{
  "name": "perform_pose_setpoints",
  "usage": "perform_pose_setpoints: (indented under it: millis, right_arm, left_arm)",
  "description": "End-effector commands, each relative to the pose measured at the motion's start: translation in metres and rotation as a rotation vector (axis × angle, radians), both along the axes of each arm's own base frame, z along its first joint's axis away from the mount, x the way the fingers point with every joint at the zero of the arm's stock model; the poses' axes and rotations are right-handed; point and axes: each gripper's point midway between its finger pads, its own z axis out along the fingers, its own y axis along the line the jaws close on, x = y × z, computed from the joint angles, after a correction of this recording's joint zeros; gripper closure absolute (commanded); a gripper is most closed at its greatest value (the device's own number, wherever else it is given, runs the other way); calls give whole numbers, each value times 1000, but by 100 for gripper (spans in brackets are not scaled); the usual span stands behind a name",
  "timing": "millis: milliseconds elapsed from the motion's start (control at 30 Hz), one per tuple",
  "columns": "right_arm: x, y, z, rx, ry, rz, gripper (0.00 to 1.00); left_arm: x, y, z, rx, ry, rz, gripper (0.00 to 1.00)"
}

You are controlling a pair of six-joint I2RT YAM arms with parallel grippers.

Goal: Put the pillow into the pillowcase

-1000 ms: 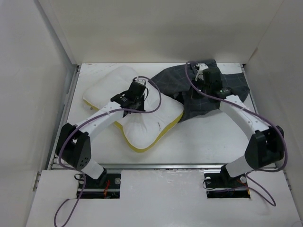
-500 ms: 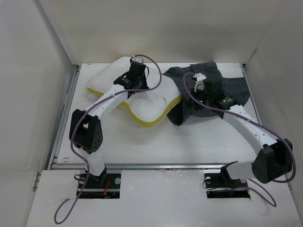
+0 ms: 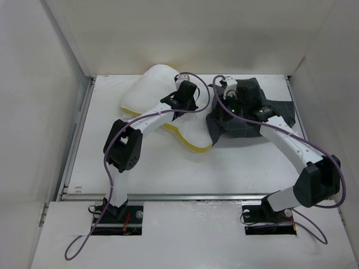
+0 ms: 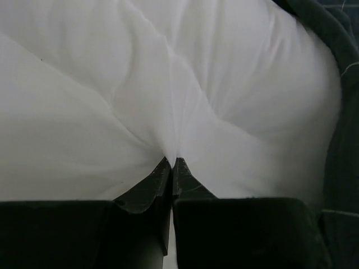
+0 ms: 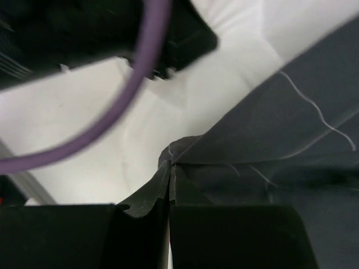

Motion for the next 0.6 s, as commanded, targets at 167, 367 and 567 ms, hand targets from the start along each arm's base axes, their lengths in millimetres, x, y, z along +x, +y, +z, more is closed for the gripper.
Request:
perform_pose_setpoints:
  millis: [167, 367, 567]
  right_arm:
    - [-16, 45, -19, 63, 102, 218, 100]
    - [-62, 7, -84, -164, 215, 218, 100]
    - [-103, 8, -68, -88, 186, 316, 88]
  left_arm:
    - [33, -4, 67, -188, -227, 216, 100]
    - [49, 17, 105, -149, -320, 267, 100]
    - [56, 22, 90, -123, -299, 325, 100]
